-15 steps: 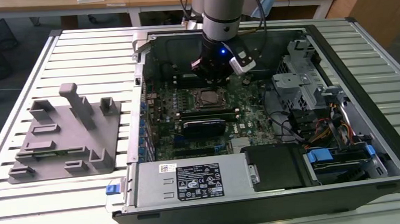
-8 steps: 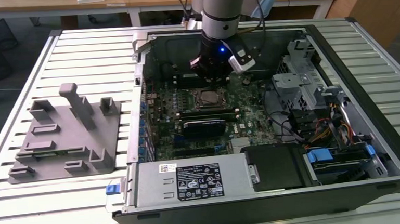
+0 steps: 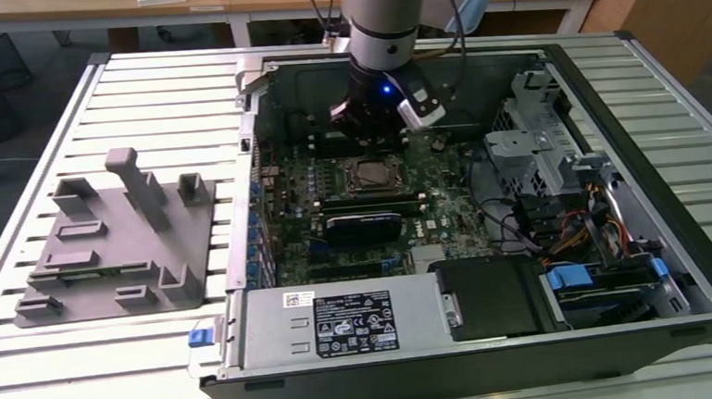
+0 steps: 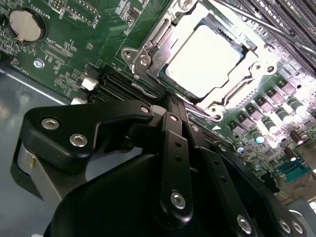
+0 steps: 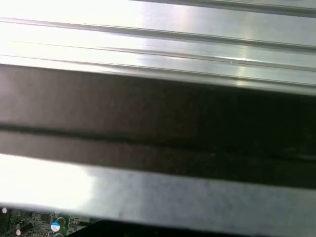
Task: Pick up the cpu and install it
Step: 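Install the first cpu locking lever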
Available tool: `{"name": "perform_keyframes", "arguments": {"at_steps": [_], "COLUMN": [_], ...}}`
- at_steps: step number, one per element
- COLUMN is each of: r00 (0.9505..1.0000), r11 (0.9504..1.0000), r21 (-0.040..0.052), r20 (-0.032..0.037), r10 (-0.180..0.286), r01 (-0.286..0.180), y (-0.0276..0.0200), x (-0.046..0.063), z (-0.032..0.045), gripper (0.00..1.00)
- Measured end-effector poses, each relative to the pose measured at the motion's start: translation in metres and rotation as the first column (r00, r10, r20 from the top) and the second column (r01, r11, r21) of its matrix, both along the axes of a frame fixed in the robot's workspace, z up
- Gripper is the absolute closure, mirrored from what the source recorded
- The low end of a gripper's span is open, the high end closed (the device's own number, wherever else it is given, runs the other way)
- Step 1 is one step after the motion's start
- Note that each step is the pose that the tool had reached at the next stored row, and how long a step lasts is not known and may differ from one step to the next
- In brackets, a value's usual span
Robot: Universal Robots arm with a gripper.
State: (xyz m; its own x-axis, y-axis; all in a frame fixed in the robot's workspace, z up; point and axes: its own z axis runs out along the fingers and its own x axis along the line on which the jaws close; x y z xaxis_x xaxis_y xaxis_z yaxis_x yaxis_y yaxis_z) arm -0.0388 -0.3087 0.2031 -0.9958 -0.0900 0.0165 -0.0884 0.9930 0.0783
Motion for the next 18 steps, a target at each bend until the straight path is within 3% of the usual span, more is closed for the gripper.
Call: {"name": "perform_keyframes", "arguments": {"at_steps": [12,18], "r00": [1.0,1.0], "r11": [1.0,0.9999], "r21": [0.0035,0.0126], "r20": [0.0006,0.0028], "r10": [0.001,0.001], "r01": [-0.001,-0.001], "y": [0.0,0.0], "x": [-0.004,-0.011], "z": [0.0116,0.0151], "gripper": [0.89,0.89]}}
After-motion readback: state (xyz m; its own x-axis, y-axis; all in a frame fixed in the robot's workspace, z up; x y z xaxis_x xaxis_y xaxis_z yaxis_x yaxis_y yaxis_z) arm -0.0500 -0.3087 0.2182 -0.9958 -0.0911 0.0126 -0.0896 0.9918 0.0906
